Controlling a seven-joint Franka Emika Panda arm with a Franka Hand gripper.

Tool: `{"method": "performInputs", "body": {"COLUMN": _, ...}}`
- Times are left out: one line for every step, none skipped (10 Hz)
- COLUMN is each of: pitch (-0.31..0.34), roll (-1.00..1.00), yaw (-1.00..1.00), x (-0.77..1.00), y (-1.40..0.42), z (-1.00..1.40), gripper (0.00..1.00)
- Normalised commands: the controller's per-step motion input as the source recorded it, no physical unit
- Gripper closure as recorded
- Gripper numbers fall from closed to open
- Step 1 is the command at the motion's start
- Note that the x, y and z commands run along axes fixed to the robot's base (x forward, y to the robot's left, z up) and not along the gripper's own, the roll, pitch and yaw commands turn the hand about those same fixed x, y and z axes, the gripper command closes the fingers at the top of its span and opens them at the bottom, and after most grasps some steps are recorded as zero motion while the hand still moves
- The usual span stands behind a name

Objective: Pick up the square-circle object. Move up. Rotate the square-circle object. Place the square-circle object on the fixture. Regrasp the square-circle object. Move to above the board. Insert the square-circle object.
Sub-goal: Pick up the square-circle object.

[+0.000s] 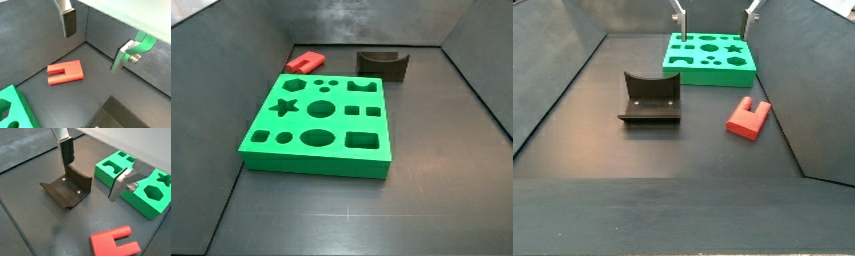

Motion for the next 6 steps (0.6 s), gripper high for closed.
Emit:
{"method": "performInputs", "body": {"pitch": 0.197, "roll": -0.22, "yaw": -0.18, "x": 0.18, "y": 0.0, "z": -0.21, "gripper": 0.0}}
{"method": "performInputs", "body": {"pitch": 0.213, "roll": -0.29, "yaw": -0.1, "x": 0.08, "y": 0.0, "z": -0.35, "gripper": 0.0}}
{"method": "performInputs", "body": {"pitch": 0.056, "roll": -0.23, "yaw": -0.5, "x": -0.65, "y": 0.23, "z": -0.71, "gripper": 0.0}}
{"method": "performInputs", "body": {"pitch": 0.234, "roll": -0.11, "yaw": -0.64, "x": -0.35, "y": 0.27, "z": -0.69, "gripper": 0.0}}
{"method": "performInputs", "body": {"pitch": 0.231, "roll": -0.12, "yaw": -0.68, "x": -0.32, "y": 0.31, "z": -0.69, "gripper": 0.0}}
{"method": "performInputs", "body": {"pitch": 0.231, "roll": -0.12, "yaw": -0.68, "x": -0.32, "y": 0.3, "z": -0.68, "gripper": 0.0}}
